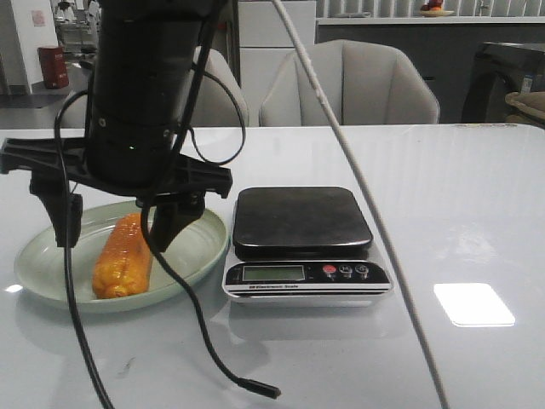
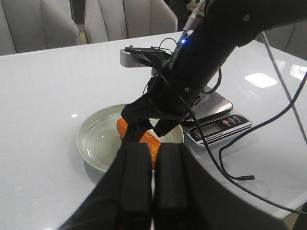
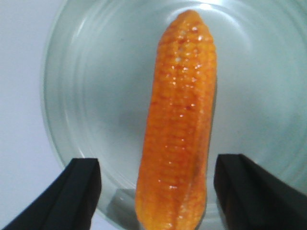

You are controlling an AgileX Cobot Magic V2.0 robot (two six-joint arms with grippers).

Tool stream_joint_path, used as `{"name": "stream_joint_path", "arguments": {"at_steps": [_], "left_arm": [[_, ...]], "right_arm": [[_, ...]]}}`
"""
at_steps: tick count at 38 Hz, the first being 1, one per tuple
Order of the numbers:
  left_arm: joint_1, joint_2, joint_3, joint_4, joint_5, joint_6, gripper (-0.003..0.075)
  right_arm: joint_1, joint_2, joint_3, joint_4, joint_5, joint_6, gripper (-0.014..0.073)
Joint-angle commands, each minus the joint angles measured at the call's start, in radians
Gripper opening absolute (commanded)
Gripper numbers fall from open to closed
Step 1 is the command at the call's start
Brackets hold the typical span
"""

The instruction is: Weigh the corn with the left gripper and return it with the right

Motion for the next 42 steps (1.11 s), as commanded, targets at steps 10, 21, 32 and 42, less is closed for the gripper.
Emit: {"name": "stream_joint_path", "arguments": {"at_steps": [10,21,32,42], "left_arm": [[0.0,0.012,-0.026,0.003,-0.078,-0.002,0.0113],[0.0,0.012,-0.026,0.003,-0.078,-0.002,0.0113],[0.0,0.012,-0.019,0.003,-0.081,-0.002,0.0113],[0.0,0.012,-0.019,0.003,-0.081,-0.002,0.0113]], "right_arm": [[-0.092,-0.171,-0.197,-0.005,0.326,-0.257,0.0594],[-0.199,-0.411,-0.085,-0.005,0.399,-0.499,0.0594],[-0.222,-0.718,0.306,-0.005,0.162,-0.509,0.0594],[-0.222,-1.061,0.719,-0.005,-0.104,-0.509,0.0594]]}}
